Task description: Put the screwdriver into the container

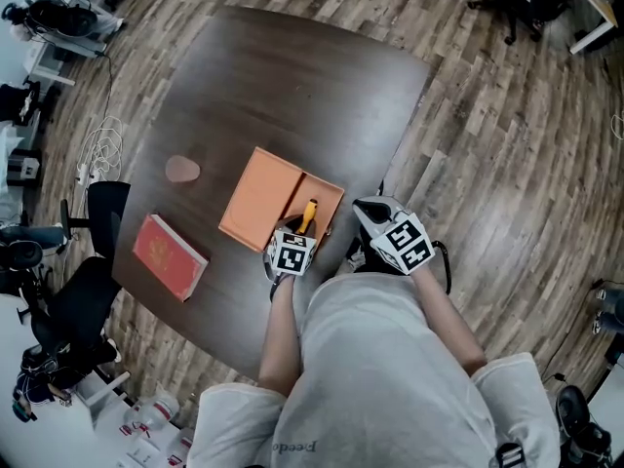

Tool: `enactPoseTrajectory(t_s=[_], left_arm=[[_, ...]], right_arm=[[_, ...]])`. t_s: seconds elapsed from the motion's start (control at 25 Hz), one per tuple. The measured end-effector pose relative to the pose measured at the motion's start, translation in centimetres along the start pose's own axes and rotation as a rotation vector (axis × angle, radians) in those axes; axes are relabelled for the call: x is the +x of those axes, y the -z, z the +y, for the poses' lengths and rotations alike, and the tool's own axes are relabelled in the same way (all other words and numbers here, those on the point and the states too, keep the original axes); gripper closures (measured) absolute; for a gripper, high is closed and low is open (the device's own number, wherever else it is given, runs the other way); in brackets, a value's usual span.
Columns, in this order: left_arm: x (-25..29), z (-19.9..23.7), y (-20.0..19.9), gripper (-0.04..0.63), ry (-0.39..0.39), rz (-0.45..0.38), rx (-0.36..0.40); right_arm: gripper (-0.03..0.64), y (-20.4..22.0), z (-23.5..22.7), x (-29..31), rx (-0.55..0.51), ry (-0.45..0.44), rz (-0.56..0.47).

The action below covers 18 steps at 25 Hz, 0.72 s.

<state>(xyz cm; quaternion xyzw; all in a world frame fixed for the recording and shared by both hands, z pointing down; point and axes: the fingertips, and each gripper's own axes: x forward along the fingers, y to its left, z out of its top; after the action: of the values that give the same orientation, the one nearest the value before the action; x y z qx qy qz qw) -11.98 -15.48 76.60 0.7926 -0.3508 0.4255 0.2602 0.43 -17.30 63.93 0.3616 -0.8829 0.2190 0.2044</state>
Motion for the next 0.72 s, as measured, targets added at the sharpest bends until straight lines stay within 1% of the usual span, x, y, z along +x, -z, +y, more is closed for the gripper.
enactPoseTrajectory(t_s=[0.24, 0.4, 0.48, 0.72], left_arm=[[0.18, 0.21, 0.42, 0.44, -0.022, 0.021, 0.006], [0.32, 0.62, 0.57, 0.439, -0.038, 0.037, 0.026], [0.39, 0.8, 0.7, 0.439, -0.04, 0.047, 0.032], [0.41, 0.68, 0.51, 0.426, -0.047, 0.031, 0.063]], right_arm=[[0.615, -0.06, 0.12, 0.16, 0.0, 0.0, -0.003], [0.615, 0.44, 0.54, 0.23, -0.04, 0.005, 0.019], [0.615, 0.44, 0.59, 0.34, -0.042, 0.005, 0.02], [0.615, 0.49, 0.62, 0.15, -0.039, 0.004, 0.014]])
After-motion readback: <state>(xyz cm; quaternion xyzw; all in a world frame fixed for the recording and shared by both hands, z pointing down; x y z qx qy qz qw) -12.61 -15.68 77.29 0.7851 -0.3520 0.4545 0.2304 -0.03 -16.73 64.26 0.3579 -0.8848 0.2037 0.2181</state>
